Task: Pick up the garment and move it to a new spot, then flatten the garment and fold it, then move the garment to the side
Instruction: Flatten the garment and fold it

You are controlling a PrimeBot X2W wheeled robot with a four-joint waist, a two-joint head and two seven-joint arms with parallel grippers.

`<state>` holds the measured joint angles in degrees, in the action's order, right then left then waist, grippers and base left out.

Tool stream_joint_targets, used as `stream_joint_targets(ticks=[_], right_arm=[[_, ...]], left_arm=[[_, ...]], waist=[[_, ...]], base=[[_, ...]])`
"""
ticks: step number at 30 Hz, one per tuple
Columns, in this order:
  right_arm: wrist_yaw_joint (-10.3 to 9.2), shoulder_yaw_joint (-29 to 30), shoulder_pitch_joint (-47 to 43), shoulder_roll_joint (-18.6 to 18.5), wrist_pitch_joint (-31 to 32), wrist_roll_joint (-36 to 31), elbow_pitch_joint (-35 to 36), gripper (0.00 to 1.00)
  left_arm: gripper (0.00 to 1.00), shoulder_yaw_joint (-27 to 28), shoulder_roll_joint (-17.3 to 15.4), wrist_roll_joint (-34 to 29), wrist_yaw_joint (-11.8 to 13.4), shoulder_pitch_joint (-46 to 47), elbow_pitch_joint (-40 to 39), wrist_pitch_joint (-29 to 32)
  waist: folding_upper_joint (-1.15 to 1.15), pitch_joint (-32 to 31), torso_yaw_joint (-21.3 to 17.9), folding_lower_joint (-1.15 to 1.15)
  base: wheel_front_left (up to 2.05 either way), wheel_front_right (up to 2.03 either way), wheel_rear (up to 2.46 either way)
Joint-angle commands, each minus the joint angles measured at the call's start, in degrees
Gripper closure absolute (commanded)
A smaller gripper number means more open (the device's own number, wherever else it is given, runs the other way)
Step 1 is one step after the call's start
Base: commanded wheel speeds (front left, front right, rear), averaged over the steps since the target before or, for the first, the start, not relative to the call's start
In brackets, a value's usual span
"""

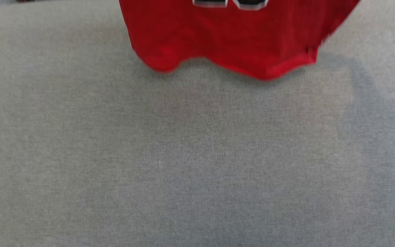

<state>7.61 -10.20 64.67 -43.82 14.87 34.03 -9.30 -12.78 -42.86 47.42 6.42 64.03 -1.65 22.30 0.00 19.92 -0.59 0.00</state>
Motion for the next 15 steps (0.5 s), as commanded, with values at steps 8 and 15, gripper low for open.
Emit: stream_joint_targets(ticks=[8, 15], right_arm=[[-0.12, -2.0, 18.1, 4.2, -5.5, -5.5, -14.2, 1.00], [-0.12, -1.4, 28.9, 8.1, -12.0, -9.8, -24.3, 1.00]], left_arm=[[1.00, -3.3, 2.9, -5.6, -4.0, 21.0, 16.2, -2.2], [1.00, -4.7, 6.5, -8.6, -6.0, 32.3, 27.0, -8.2]], waist=[[0.00, 16.5, -1.4, 0.00], [0.00, 20.0, -1.2, 0.00]], base=[[0.00, 0.00, 0.00], [0.00, 0.00, 0.00]])
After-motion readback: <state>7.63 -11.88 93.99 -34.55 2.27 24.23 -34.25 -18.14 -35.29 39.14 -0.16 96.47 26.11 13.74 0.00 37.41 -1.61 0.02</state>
